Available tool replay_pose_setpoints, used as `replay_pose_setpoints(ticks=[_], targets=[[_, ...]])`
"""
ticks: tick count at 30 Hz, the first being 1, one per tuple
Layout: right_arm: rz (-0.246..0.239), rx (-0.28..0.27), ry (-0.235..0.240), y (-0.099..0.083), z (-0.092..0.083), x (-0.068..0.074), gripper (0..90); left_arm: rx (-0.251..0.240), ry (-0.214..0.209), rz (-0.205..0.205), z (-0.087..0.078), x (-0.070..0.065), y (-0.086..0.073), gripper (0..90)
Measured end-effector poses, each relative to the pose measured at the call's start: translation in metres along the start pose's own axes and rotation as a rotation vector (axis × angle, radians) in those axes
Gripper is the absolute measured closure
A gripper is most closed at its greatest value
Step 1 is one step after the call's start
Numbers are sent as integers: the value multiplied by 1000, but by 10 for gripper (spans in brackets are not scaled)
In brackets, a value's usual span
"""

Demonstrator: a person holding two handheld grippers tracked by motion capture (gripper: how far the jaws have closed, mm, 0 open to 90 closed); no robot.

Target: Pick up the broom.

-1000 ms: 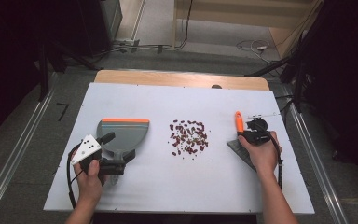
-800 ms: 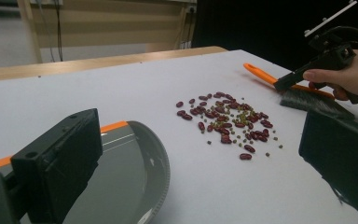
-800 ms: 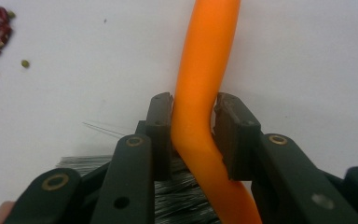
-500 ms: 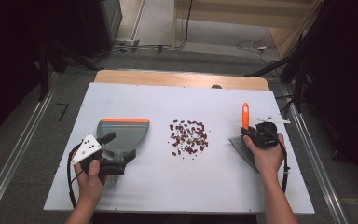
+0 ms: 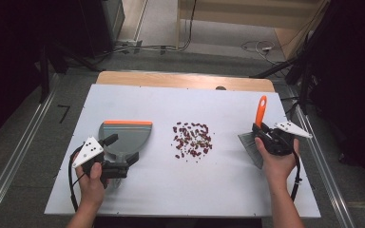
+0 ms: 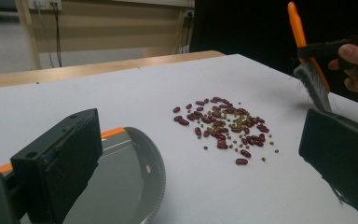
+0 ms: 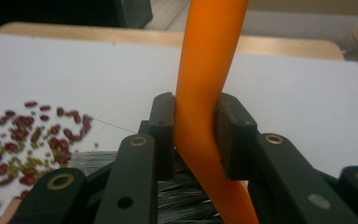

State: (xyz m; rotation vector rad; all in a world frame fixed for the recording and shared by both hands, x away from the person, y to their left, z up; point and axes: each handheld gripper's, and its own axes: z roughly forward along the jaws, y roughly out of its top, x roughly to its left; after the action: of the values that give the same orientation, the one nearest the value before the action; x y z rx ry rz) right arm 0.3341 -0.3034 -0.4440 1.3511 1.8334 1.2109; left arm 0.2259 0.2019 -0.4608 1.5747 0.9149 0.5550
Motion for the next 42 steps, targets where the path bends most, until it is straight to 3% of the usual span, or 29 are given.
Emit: replay_pose_setpoints(ticks=[3, 10, 19, 22, 29, 42], targets=[[2, -43, 13, 6, -7, 4, 691, 4, -3, 21, 2, -4, 2, 0], [4, -100, 56, 18, -19, 11, 692, -3, -18, 24, 5, -9, 4, 0], [-7, -177, 122, 33, -33, 34, 692, -4, -63, 22, 14, -21, 9, 0], [-9, -190, 145, 36, -36, 42, 692, -2, -85, 24, 18, -26, 10, 2], [-15, -207, 184, 39, -37, 56, 692, 11, -82, 29, 27, -36, 12, 3], [-64, -220, 277, 37, -39, 102, 692, 36, -132, 33, 43, -57, 16, 26]])
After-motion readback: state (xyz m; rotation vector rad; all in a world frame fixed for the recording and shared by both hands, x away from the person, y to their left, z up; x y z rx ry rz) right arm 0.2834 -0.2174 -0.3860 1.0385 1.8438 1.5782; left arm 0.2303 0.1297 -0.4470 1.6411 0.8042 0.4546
